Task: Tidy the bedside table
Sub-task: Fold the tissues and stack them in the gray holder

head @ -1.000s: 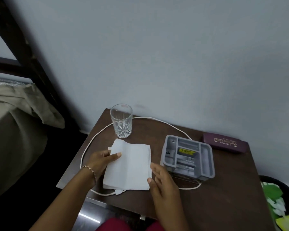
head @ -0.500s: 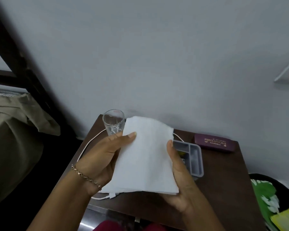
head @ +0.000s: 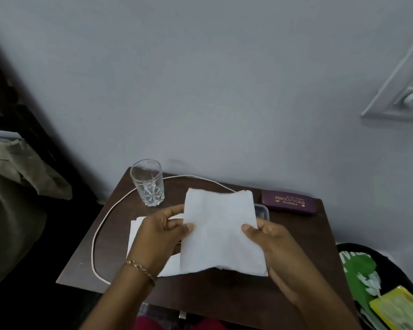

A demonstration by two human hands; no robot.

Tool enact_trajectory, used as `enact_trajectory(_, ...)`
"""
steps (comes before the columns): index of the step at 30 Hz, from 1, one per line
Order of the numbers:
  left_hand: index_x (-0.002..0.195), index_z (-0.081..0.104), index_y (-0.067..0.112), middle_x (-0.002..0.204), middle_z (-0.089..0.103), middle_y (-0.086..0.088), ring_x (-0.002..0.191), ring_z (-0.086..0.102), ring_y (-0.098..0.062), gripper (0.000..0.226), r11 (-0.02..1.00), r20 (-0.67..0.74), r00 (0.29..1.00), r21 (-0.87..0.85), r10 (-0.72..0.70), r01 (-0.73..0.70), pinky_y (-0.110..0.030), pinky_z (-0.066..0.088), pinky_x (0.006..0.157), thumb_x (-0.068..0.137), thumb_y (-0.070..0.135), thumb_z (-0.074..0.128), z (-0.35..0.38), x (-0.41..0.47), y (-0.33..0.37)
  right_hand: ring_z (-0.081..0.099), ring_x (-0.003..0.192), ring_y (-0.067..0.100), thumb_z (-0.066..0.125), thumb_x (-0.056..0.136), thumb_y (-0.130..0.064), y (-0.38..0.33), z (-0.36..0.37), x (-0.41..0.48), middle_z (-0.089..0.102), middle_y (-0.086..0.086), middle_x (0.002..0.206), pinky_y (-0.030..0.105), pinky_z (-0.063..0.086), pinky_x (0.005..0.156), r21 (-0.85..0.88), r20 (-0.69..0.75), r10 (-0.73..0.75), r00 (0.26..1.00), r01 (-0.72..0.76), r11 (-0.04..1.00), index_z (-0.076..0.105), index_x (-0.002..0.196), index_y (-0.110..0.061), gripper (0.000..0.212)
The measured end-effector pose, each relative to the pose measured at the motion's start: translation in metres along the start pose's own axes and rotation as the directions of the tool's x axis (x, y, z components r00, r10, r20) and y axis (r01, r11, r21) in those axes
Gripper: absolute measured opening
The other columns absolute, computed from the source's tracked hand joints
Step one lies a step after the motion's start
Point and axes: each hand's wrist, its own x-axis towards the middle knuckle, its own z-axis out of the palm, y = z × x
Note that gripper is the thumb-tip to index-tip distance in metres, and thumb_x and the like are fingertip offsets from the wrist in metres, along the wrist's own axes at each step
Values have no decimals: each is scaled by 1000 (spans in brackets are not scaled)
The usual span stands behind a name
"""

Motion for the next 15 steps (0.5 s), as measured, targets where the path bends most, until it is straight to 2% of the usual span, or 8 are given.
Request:
enact_trajectory(3,103,63,31,78,76,2,76,72,-14,40,987,-77,989,108,128,-120,-38,59,69,83,-3,60,17,-4,-2,69,72,4,45,97,-21,2,14,-8,74,-13,81,17,53,57,-79,-91,-115,989,108,991,67,85,-25,26)
enact_trajectory(5,105,61,41,85,76,3,82,72,-15,45,968,-77,975,160,210,-196,-41,57,76,82,2,62,29,-10,-1,67,70,1,45,97,-21,3,25,-13,72,-16,80,16,51,54,-119,-129,-184,974,169,978,66,82,-26,26)
enact_trajectory(7,116,59,40,88,76,3,84,71,-14,49,951,-67,965,198,254,-237,-41,56,78,82,5,63,38,-14,1,68,73,7,46,96,-20,4,32,-14,73,-11,82,21,54,60,-119,-169,-212,963,194,974,67,82,-23,26)
enact_trajectory(10,124,56,31,86,76,2,81,71,-16,51,948,-123,952,190,280,-255,-39,56,74,81,4,64,32,-12,4,71,81,18,47,96,-18,1,21,-16,76,-2,84,35,56,72,-3,-232,-205,951,210,978,71,84,-18,26)
enact_trajectory(12,126,55,26,85,76,2,80,71,-17,51,952,-156,946,161,285,-260,-36,54,71,81,3,65,23,-12,9,71,87,19,46,96,-17,-1,7,-19,76,0,89,37,55,79,72,-219,-192,957,212,975,72,89,-17,26)
enact_trajectory(15,125,55,28,84,76,9,78,70,-4,52,935,-172,928,187,332,-300,-26,55,76,80,5,66,27,-19,12,70,91,25,47,96,-19,-2,7,-22,75,5,91,44,55,84,34,-200,-194,960,205,978,70,92,-14,24)
